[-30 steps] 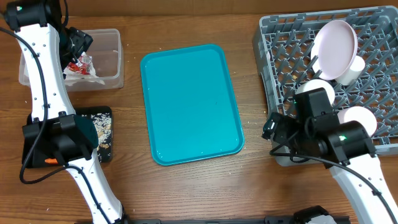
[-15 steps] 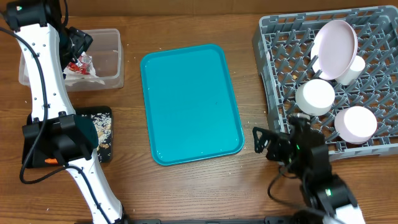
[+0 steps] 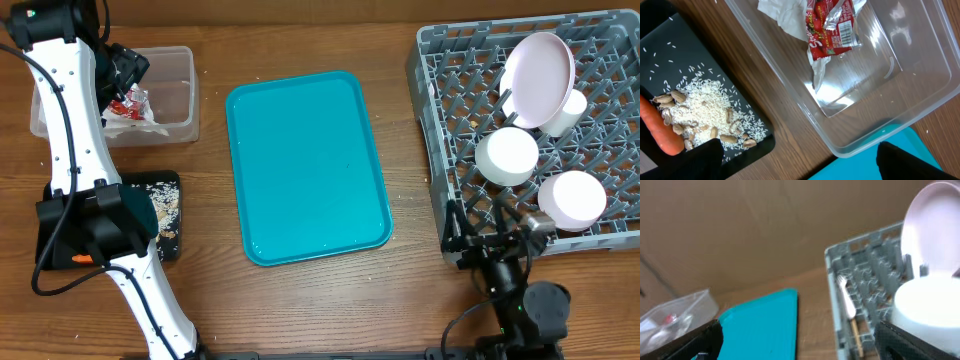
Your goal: Sort waste into correct bins and load items into the dishwasher rack
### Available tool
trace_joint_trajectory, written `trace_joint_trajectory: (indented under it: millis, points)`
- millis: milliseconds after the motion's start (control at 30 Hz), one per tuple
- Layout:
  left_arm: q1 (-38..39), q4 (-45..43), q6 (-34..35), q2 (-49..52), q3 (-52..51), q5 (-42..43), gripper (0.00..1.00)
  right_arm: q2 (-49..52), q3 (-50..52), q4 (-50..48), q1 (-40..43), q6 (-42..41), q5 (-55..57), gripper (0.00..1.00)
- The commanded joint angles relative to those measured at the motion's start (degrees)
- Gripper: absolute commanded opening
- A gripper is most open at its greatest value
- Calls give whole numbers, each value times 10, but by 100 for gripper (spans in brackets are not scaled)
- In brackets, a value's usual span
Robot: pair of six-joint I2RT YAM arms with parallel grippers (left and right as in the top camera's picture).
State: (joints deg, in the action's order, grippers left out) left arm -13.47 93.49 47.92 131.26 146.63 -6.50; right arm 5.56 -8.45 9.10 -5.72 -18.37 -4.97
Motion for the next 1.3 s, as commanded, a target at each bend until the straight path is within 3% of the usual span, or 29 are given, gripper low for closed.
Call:
trace_joint_trajectory:
  millis: [0, 167, 367, 1267]
  points:
    - [3, 1, 8, -1, 7, -10, 100, -28, 70, -110, 28, 8, -4, 100]
    - [3, 1, 8, -1, 7, -10, 100, -30, 80, -152, 46, 20, 1, 100]
    - [3, 1, 8, -1, 7, -10, 100, -54, 80, -70, 89, 20, -2, 100]
    - [3, 1, 8, -1, 7, -10, 100, -54, 80, -47, 91, 21, 2, 100]
